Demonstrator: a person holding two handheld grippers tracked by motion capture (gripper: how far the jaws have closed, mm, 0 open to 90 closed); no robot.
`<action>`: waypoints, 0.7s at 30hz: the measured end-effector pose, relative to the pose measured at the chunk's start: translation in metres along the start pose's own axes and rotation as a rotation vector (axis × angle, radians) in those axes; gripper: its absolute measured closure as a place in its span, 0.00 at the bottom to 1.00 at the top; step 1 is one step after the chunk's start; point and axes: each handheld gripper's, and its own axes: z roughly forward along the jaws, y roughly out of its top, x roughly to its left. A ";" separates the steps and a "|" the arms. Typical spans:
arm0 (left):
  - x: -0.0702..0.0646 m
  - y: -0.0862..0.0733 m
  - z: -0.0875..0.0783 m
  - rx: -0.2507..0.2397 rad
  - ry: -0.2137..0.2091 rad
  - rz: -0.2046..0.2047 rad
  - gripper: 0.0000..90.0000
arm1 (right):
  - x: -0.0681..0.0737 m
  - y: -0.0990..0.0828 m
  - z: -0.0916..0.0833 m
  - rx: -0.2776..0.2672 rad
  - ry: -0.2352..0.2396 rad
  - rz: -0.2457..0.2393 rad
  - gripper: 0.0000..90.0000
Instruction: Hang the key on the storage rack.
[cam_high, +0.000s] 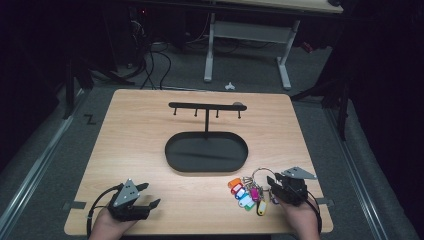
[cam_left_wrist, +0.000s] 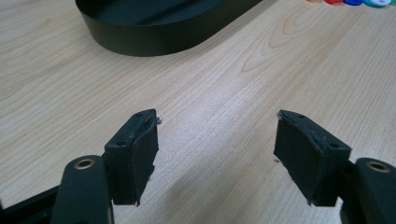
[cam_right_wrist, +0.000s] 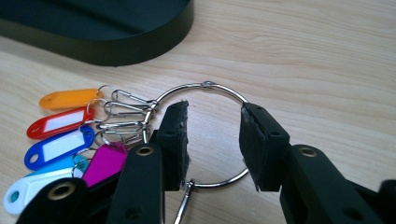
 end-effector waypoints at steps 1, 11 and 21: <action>0.000 0.000 0.000 0.000 0.000 0.000 0.34 | 0.000 0.000 0.000 0.000 0.000 0.000 0.68; -0.001 -0.001 -0.002 -0.008 0.001 0.003 0.34 | 0.009 0.017 0.005 0.108 0.065 -0.091 0.59; -0.001 0.000 -0.002 -0.008 0.003 0.014 0.35 | 0.016 0.035 0.011 0.219 0.108 -0.138 0.62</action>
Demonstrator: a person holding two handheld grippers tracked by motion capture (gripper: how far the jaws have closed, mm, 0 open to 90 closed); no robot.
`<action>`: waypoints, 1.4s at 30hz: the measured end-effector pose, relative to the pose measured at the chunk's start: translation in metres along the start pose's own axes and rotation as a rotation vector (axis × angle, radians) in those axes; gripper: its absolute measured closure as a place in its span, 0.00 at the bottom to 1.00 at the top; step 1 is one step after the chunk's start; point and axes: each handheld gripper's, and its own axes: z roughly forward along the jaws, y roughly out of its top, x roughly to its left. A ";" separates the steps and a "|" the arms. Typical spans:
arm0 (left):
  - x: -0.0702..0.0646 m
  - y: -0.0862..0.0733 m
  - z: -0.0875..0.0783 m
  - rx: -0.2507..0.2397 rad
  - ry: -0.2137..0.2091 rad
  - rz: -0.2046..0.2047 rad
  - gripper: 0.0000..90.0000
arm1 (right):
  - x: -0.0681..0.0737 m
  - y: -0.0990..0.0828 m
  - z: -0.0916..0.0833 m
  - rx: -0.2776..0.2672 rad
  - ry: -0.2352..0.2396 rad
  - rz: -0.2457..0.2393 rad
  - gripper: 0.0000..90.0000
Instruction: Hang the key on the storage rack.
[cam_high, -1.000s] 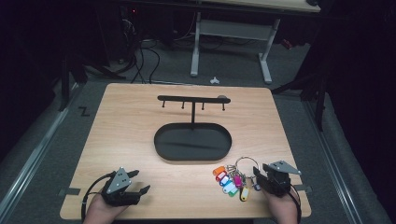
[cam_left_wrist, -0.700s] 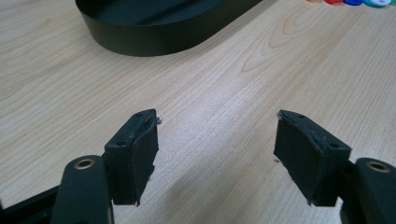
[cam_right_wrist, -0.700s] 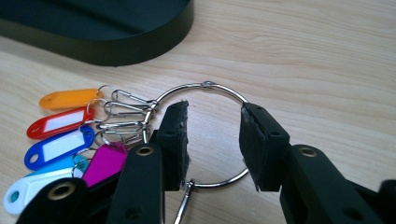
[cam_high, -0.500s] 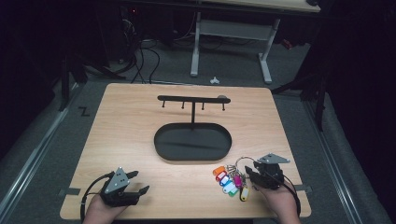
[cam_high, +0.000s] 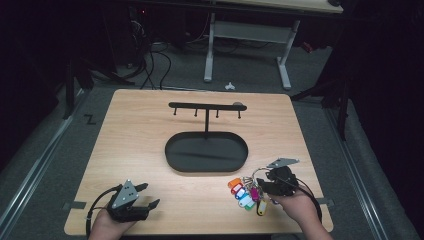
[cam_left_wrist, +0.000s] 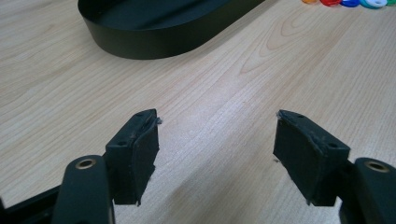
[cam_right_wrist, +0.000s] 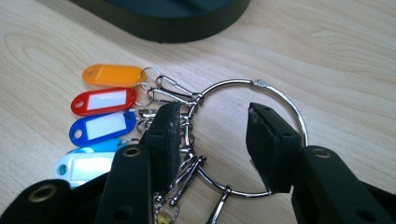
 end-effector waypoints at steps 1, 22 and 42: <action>0.000 0.000 0.001 -0.002 0.000 -0.002 0.35 | 0.001 0.002 0.001 0.024 -0.006 -0.013 0.63; 0.000 0.001 0.001 0.012 -0.002 0.013 0.35 | 0.015 0.031 0.023 0.294 -0.007 -0.131 0.93; 0.000 0.001 0.002 0.015 -0.003 0.019 0.35 | -0.001 0.064 0.040 0.371 -0.009 0.085 0.84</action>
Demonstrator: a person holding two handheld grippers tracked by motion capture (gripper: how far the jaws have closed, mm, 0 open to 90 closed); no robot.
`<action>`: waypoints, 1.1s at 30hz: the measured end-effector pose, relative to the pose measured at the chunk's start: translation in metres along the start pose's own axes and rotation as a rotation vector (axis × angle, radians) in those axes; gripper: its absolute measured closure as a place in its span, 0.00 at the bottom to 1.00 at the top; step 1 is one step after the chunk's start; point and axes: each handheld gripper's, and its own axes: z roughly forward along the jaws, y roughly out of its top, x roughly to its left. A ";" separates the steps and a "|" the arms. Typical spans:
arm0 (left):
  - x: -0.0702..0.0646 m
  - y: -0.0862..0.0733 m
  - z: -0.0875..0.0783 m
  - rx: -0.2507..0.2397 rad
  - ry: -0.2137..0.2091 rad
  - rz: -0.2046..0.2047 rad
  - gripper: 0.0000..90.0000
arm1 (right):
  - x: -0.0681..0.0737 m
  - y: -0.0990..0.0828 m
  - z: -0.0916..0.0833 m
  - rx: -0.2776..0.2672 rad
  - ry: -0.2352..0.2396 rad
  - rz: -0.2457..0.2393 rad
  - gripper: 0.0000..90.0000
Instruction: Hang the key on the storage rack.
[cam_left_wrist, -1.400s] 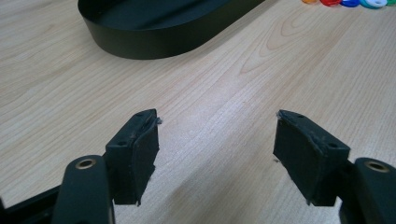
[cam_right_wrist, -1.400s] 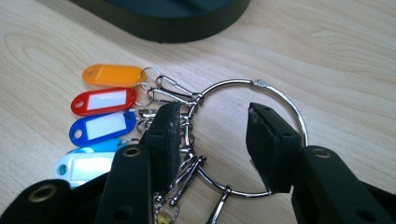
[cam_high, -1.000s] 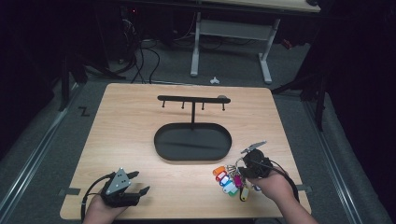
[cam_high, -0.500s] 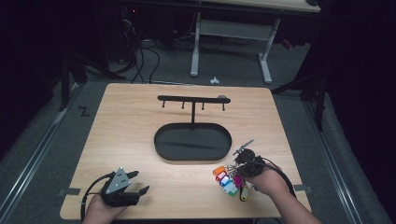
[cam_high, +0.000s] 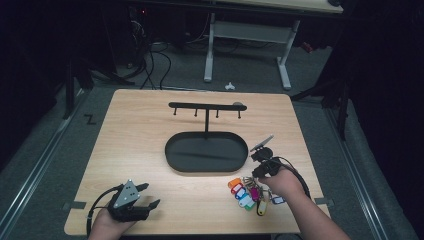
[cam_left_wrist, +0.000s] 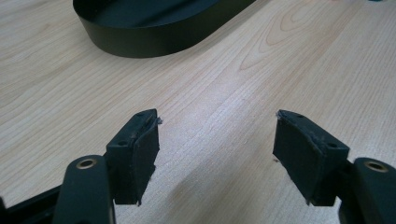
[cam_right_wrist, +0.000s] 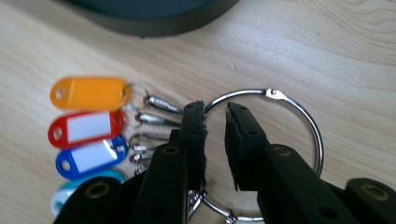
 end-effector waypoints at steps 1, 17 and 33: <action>0.000 0.000 0.000 -0.001 0.000 0.000 0.35 | -0.001 0.003 0.001 0.010 0.007 0.021 0.84; 0.000 0.000 0.000 0.005 -0.004 0.007 0.35 | -0.004 0.023 0.019 0.105 -0.003 0.149 0.83; -0.001 0.000 0.001 0.010 -0.003 0.011 0.35 | -0.004 0.017 0.020 0.142 0.011 0.143 0.74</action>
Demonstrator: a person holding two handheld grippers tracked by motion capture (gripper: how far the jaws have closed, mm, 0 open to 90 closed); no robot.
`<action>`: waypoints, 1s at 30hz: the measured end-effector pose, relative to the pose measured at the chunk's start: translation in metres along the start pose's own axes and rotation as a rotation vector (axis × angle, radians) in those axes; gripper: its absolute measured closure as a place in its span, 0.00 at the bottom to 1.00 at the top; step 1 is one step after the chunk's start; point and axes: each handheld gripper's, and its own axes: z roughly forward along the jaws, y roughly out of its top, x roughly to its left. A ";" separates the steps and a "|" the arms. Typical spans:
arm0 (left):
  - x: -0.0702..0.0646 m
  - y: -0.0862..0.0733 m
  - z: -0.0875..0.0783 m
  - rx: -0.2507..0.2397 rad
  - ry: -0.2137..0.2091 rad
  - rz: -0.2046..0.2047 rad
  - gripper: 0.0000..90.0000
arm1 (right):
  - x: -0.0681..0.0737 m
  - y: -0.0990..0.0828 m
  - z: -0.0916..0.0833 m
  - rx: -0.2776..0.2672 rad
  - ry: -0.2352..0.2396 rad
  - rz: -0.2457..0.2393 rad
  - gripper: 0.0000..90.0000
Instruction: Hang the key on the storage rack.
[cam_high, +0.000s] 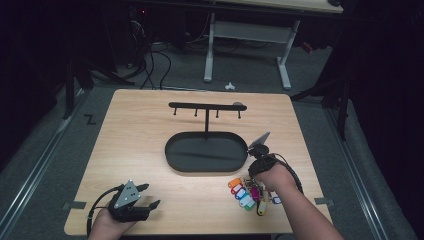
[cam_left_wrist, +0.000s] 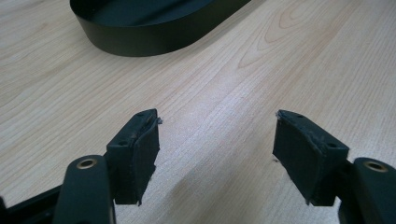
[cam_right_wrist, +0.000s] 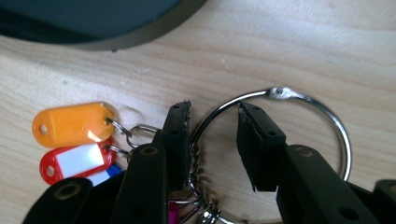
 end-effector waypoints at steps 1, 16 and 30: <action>0.000 0.000 0.000 -0.001 0.000 -0.001 0.35 | 0.001 -0.001 0.001 -0.004 -0.002 -0.005 0.76; 0.000 0.000 0.002 0.009 -0.006 0.003 0.35 | 0.006 -0.010 0.000 0.022 -0.004 -0.151 0.84; -0.001 0.000 0.001 0.007 -0.011 0.002 0.35 | 0.014 0.001 0.001 0.094 -0.020 -0.199 0.94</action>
